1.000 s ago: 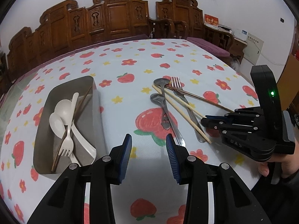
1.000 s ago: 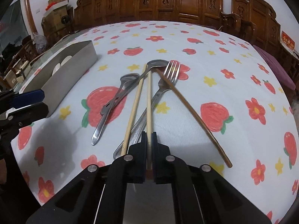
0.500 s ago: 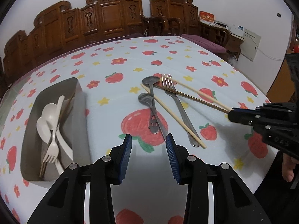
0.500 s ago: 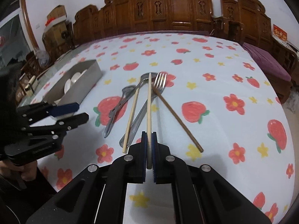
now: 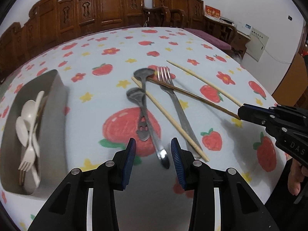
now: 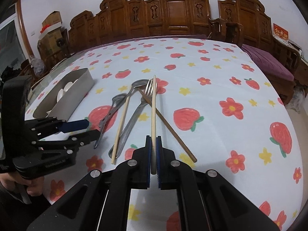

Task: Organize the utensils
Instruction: 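Lift the chopstick with the right gripper while the left gripper grasps a steel spoon, then hold the chopstick in the right gripper while the left carries the spoon into the tray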

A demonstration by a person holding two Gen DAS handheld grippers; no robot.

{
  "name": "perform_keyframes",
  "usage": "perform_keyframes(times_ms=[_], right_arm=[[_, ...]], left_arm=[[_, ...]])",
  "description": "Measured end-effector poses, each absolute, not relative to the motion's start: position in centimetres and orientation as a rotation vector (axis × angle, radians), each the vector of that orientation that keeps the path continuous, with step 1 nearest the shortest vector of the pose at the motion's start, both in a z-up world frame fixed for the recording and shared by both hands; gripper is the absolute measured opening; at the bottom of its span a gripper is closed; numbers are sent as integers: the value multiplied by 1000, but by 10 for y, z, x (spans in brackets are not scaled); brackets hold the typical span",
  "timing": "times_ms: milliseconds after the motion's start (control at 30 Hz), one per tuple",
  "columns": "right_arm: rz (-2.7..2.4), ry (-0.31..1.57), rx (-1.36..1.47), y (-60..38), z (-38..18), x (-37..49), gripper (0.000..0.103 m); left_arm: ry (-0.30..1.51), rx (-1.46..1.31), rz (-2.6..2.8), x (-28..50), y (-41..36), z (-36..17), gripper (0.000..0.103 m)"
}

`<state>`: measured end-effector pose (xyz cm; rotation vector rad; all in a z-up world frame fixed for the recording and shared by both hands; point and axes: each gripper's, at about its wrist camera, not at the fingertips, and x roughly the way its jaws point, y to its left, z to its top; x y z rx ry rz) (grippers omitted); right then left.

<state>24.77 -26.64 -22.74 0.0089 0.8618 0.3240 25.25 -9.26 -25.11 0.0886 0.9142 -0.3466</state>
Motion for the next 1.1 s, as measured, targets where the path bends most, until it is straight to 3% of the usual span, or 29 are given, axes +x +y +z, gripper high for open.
perform_keyframes(times_ms=[100, 333, 400, 600, 1100], right_arm=[[323, 866, 4, -266, -229, 249, 6], [327, 871, -13, -261, -233, 248, 6], [331, 872, -19, -260, -233, 248, 6], [339, 870, -37, -256, -234, 249, 6], [342, 876, -46, -253, -237, 246, 6]], left_arm=[[916, 114, -323, 257, -101, -255, 27], [911, 164, -292, 264, -111, -261, 24], [909, 186, -272, 264, -111, -261, 13], [944, 142, -252, 265, -93, -259, 7], [930, 57, -238, 258, -56, -238, 7]])
